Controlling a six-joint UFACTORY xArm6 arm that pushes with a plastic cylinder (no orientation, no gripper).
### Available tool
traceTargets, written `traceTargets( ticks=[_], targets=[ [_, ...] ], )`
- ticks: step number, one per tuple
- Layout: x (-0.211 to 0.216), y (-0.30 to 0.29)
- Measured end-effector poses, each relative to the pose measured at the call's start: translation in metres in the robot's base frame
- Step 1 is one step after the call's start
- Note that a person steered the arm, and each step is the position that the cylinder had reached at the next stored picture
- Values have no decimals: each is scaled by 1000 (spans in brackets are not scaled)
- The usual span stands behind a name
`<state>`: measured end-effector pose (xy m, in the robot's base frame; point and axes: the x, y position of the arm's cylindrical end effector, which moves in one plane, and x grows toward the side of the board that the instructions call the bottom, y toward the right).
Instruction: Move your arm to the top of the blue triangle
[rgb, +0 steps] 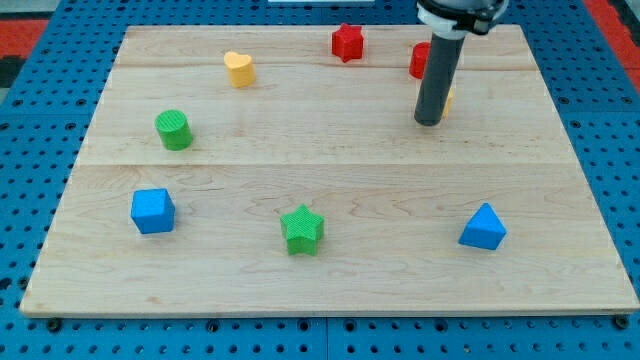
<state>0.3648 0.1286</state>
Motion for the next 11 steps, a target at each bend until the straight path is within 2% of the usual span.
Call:
traceTargets(
  ticks=[1,4,10,11],
  targets=[
    [-14,15],
    [10,82],
    [10,93],
    [28,93]
  ],
)
